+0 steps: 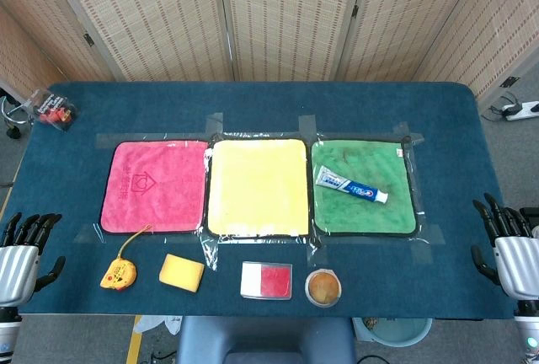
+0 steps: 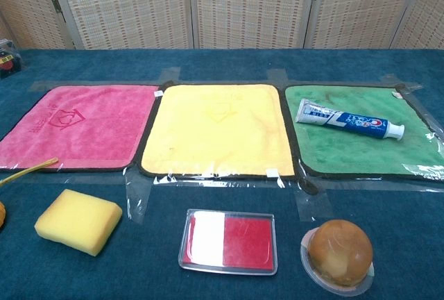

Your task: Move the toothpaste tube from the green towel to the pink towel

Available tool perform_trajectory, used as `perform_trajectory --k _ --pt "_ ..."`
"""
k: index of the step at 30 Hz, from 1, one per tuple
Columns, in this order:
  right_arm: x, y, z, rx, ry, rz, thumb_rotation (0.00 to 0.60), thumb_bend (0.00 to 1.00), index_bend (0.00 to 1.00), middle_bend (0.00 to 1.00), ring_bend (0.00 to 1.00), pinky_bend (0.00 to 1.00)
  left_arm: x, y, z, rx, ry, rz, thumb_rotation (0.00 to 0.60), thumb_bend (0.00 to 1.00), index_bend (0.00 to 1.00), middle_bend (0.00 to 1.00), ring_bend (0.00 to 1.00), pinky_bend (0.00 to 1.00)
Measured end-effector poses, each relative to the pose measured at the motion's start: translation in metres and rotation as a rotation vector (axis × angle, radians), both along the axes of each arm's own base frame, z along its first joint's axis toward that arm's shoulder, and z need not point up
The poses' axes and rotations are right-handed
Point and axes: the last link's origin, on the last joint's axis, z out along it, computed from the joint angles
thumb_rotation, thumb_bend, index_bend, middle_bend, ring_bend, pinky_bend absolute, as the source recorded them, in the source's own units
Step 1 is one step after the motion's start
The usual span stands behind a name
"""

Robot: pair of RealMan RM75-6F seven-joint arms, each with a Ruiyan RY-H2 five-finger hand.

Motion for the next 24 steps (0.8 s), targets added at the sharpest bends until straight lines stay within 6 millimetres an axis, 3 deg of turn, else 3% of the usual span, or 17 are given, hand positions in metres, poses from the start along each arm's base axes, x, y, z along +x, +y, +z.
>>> perform_trajectory --k 13,24 --pt "-0.003 -0.003 0.000 0.004 0.007 0.008 0.600 0.49 0.06 0.04 0.12 0.11 0.002 -0.003 0.002 0.007 -0.002 -0.005 0.600 0.38 0.18 0.20 0.15 0.01" --pt "-0.005 -0.033 -0.006 0.048 0.068 0.032 0.600 0.49 0.06 0.04 0.12 0.12 0.002 -0.005 0.001 0.010 -0.001 -0.005 0.600 0.38 0.18 0.20 0.15 0.01"
